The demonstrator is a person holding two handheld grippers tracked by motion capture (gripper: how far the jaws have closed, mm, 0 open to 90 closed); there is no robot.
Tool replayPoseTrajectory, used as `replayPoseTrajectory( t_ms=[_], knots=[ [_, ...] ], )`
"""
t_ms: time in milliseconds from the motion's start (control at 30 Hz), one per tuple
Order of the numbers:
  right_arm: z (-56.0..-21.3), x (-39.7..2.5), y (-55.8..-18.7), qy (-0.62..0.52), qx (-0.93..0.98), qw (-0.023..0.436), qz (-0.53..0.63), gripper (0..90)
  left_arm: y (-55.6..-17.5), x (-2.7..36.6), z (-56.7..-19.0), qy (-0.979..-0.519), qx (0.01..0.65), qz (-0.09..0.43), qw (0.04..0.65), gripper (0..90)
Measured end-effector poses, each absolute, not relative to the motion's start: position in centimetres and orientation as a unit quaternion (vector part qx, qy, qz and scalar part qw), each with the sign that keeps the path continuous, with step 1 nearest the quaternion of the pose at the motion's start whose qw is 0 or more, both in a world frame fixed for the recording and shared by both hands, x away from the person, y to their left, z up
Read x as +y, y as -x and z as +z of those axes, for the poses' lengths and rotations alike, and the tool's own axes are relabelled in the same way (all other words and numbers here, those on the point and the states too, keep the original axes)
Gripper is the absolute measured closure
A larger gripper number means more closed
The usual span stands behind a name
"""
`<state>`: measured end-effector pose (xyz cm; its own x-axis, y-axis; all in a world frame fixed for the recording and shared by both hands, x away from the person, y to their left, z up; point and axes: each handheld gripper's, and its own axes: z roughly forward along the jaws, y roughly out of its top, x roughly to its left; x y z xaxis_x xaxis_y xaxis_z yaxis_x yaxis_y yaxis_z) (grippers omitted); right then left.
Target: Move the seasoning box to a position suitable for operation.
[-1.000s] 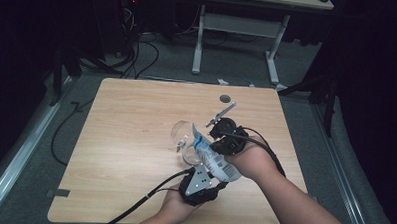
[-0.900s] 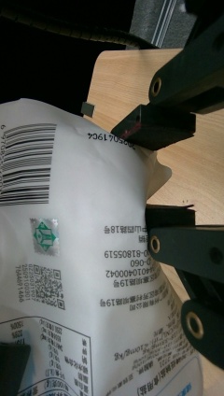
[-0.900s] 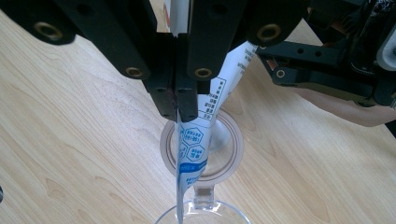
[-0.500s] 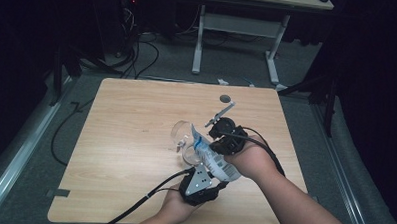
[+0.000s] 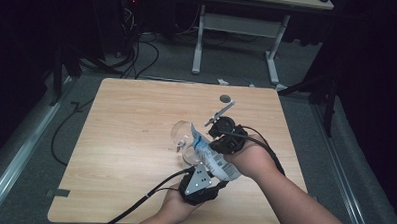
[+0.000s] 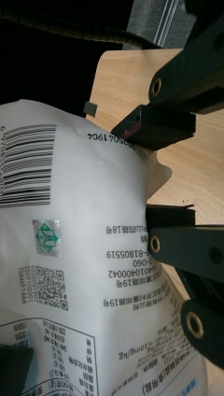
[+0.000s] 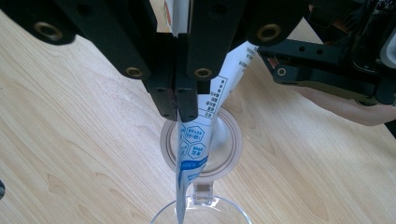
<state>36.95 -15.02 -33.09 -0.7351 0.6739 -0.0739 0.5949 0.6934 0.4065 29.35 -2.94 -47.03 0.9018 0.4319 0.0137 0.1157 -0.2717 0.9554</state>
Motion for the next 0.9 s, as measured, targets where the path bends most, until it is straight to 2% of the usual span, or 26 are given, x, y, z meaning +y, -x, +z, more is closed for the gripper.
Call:
replayPoseTrajectory(
  t_ms=[900],
  knots=[
    [-33.05,-15.09,-37.03,-0.339,0.917,0.109,0.179,90.0,-29.36,-3.11,-46.92,-0.784,0.174,0.139,0.580,64.2]
  ],
)
